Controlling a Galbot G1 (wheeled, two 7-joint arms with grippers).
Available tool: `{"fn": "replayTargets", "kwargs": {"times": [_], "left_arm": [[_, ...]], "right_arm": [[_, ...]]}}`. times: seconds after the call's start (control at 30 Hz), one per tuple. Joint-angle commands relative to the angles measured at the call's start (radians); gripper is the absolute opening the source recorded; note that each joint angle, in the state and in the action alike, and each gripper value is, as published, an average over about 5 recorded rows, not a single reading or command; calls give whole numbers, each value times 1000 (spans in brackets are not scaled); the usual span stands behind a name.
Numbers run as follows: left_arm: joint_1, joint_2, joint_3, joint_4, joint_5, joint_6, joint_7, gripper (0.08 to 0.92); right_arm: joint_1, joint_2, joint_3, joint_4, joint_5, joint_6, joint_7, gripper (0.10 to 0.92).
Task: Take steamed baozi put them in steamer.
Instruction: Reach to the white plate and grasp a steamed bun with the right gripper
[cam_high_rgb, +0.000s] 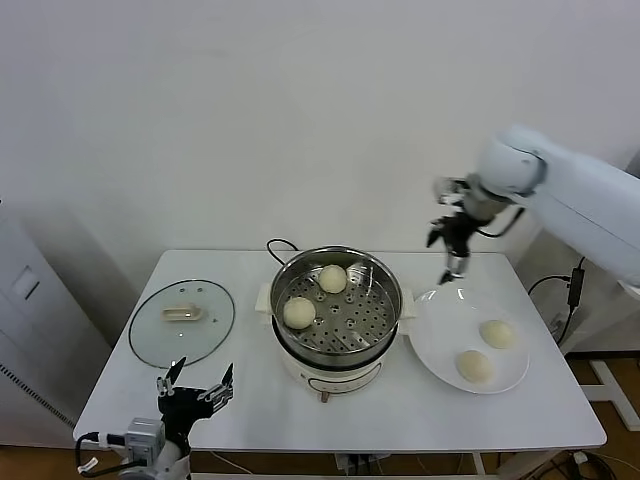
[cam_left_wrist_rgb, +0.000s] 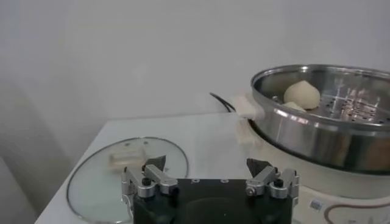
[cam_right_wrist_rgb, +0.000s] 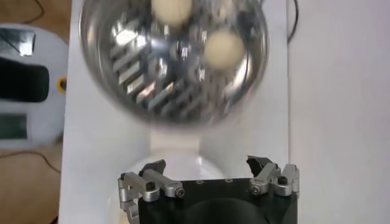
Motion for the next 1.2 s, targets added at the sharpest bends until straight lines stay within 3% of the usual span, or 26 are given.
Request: {"fn": "replayTargets", "kwargs": {"times": [0.03, 0.3, 0.6, 1.2], "left_arm": [[15, -2, -18, -4, -16, 3, 1, 823], [32, -9, -18, -5, -11, 3, 0, 823], [29, -9, -23, 23, -10, 2, 0, 823], [24, -10, -19, 40, -10, 3, 1, 823]], "right_arm": [[-420, -145, 298, 12, -245, 165, -24, 823], [-520, -69, 304, -76, -332, 228, -8, 823], [-612, 11, 349, -163, -302, 179, 40, 823], [-633, 75, 368, -208, -340, 174, 89, 823]]}}
